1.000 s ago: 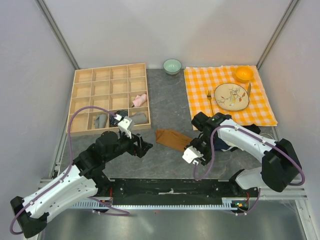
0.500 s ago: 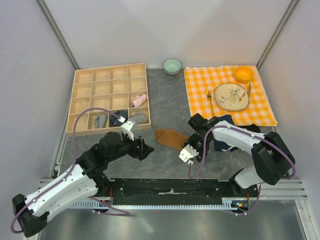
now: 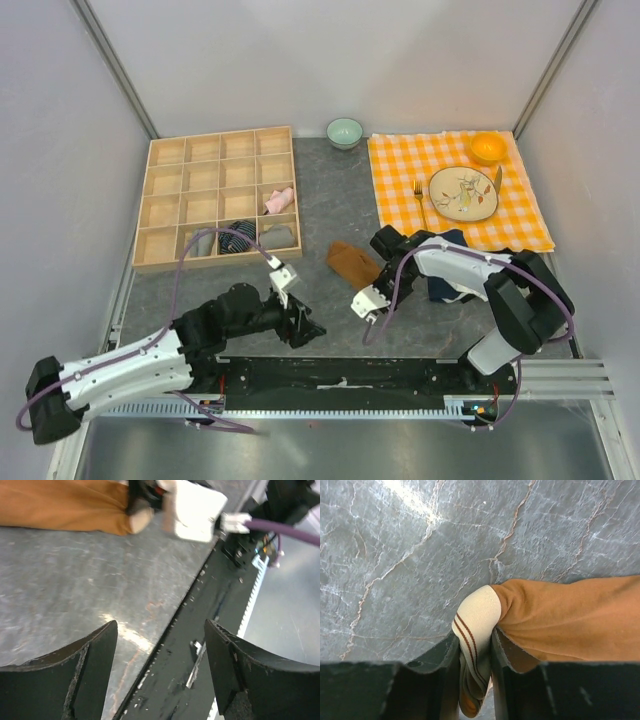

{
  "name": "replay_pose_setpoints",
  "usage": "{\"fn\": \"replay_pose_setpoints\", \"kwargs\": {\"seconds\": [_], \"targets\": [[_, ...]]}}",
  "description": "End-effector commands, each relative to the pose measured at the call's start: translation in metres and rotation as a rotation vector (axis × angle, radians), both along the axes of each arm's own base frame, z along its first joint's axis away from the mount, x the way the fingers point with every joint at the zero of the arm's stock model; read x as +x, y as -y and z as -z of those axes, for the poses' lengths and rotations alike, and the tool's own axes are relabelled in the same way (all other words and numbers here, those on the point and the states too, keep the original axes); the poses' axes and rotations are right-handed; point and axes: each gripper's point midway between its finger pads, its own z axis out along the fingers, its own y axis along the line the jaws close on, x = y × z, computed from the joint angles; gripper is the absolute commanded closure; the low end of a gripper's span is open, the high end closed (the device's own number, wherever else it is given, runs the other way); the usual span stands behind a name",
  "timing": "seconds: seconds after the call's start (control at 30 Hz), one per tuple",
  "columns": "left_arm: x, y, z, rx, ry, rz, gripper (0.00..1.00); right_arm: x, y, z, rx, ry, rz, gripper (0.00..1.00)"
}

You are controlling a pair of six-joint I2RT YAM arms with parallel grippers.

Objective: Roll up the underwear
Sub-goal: Roll the underwear to the center of the board.

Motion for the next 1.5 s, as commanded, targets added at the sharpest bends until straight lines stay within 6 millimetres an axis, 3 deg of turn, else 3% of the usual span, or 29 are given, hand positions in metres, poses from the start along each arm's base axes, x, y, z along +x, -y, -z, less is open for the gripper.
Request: {"fn": "replay_pose_setpoints", "kwargs": {"seconds": [0.0,0.03,0.07,0.13,0.17,0.23,0.27,0.33,0.37,0.43,0.47,0.57,0.7,0.73,0.83,0.9,0.93,1.1,1.37,1.47], "targets": [[-0.027,0.031,-0.019,-0.071,0.200,0.147,0.24,-0.059,0.024,0.012,-0.124,-0.299,0.119,0.72],[-0.040,0.035,-0.010,-0.049,0.248,0.199,0.24,-0.065,0.024,0.010,-0.130,-0.340,0.136,0.73],[-0.044,0.042,-0.021,-0.098,0.299,0.218,0.25,-0.067,0.020,0.006,-0.122,-0.365,0.154,0.73],[-0.057,0.045,-0.010,-0.089,0.396,0.264,0.25,-0.082,0.017,-0.003,-0.137,-0.471,0.223,0.74],[-0.060,0.049,-0.019,-0.135,0.446,0.270,0.25,-0.081,0.012,-0.005,-0.145,-0.505,0.255,0.75],[-0.066,0.051,-0.005,-0.100,0.522,0.300,0.25,-0.091,0.009,-0.008,-0.191,-0.615,0.326,0.75],[-0.066,0.053,-0.002,-0.091,0.543,0.305,0.25,-0.087,0.003,-0.011,-0.191,-0.632,0.344,0.76],[-0.063,0.059,-0.003,-0.074,0.605,0.298,0.25,-0.094,0.002,-0.009,-0.257,-0.731,0.402,0.76],[-0.062,0.063,0.011,-0.025,0.612,0.315,0.24,-0.088,-0.005,-0.011,-0.256,-0.743,0.414,0.77],[-0.055,0.072,0.006,-0.020,0.662,0.284,0.24,-0.089,-0.008,-0.005,-0.310,-0.803,0.473,0.77],[-0.053,0.076,0.021,0.031,0.667,0.288,0.24,-0.085,-0.012,-0.005,-0.304,-0.813,0.487,0.76],[-0.044,0.090,0.018,0.039,0.734,0.255,0.22,-0.083,-0.018,0.000,-0.304,-0.857,0.520,0.73],[-0.034,0.115,0.041,0.134,0.793,0.261,0.21,-0.078,-0.023,0.001,-0.282,-0.883,0.552,0.70],[-0.030,0.121,0.036,0.121,0.809,0.232,0.21,-0.076,-0.023,0.002,-0.277,-0.880,0.557,0.69],[-0.024,0.136,0.051,0.155,0.835,0.220,0.21,-0.073,-0.024,0.001,-0.255,-0.885,0.567,0.66],[-0.022,0.150,0.047,0.133,0.843,0.206,0.21,-0.072,-0.024,0.000,-0.243,-0.891,0.573,0.65],[-0.020,0.152,0.061,0.167,0.838,0.211,0.22,-0.072,-0.024,0.000,-0.240,-0.893,0.573,0.64],[-0.014,0.166,0.076,0.206,0.826,0.185,0.32,-0.072,-0.023,0.001,-0.230,-0.905,0.576,0.63],[-0.002,0.167,0.097,0.295,0.776,0.157,0.48,-0.072,-0.023,0.000,-0.217,-0.908,0.575,0.62],[0.003,0.165,0.105,0.322,0.747,0.148,0.59,-0.072,-0.024,-0.002,-0.208,-0.908,0.573,0.60]]}}
